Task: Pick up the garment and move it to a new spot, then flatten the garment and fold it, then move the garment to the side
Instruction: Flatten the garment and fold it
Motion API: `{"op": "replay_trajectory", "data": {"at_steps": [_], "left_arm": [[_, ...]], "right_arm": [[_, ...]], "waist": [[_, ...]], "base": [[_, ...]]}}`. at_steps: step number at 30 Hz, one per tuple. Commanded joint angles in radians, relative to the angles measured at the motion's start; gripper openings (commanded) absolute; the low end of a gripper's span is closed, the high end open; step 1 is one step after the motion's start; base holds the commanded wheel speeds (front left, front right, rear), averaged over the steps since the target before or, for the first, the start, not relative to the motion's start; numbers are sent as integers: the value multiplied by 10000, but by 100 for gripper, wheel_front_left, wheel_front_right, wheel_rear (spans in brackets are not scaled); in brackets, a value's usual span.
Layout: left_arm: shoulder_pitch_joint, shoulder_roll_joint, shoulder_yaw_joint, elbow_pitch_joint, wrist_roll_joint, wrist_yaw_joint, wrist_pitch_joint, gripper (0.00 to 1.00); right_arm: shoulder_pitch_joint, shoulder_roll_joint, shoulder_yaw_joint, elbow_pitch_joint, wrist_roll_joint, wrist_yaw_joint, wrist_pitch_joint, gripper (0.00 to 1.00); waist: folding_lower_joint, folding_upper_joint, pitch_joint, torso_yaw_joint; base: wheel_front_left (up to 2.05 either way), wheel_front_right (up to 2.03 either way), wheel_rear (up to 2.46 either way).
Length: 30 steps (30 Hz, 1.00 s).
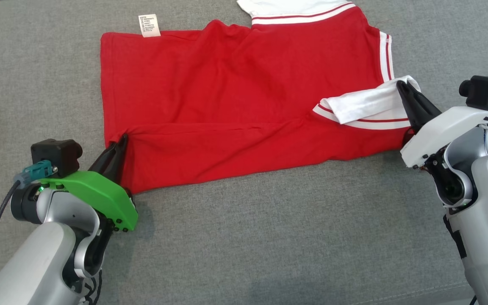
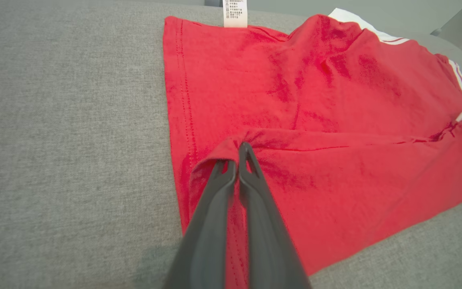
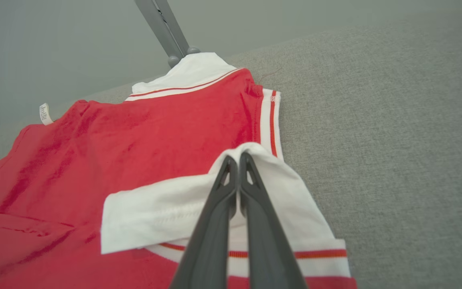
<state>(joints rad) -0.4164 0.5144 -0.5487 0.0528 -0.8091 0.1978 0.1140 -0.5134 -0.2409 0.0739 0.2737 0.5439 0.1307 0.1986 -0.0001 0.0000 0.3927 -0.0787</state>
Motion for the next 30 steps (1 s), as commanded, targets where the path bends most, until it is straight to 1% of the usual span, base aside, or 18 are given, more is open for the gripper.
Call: {"op": "replay_trajectory", "data": {"at_steps": [1,8,9,10,11,16,18,20,22,26,30], "left_arm": [[-152,-75,23,169,-89,-27,-4,0],[-251,-312,-97,732,-101,-34,-100,0],[-264,-357,-74,780,-123,-50,-154,11],[-275,-448,-13,840,-206,-46,-238,43],[-275,-504,10,916,-242,-39,-287,100],[70,-727,70,1251,-424,27,-546,100],[379,-736,144,1260,-457,101,-714,100],[740,-657,227,1069,-455,270,-915,100],[1155,-586,293,675,-502,438,-1043,100],[1867,-259,214,-365,-475,719,-881,100],[1987,92,59,-1051,-313,876,-445,100]], "right_arm": [[-193,-77,101,238,-72,-1,-195,0],[-647,-474,898,1271,-128,-1,-1089,0],[-721,-537,988,1370,-203,-1,-1255,17],[-763,-575,1099,1445,-240,-1,-1440,80],[-775,-603,1158,1562,-230,-1,-1642,100],[-854,-881,1380,2005,-405,-1,-2514,100],[-744,-1088,1500,1922,-497,-2,-2764,100],[-464,-1304,1537,1745,-584,-2,-2817,100],[-116,-1591,1617,1449,-800,-2,-2504,100],[684,-2096,1707,676,-1116,-5,-1117,100],[1296,-2235,1416,78,-1365,-7,171,100]], "waist": [[1,0,-25,38],[1,0,-202,176],[1,0,-232,191],[1,0,-264,204],[1,0,-304,206],[1,0,-649,100],[1,0,-830,42],[1,0,-993,-25],[1,0,-1085,-86],[1,0,-937,-168],[1,0,-568,-167]], "base": [[0,0,0],[0,0,0],[0,0,0],[0,0,0],[0,0,0],[0,0,0],[0,0,0],[0,0,0],[0,0,0],[0,0,0],[0,0,0]]}}
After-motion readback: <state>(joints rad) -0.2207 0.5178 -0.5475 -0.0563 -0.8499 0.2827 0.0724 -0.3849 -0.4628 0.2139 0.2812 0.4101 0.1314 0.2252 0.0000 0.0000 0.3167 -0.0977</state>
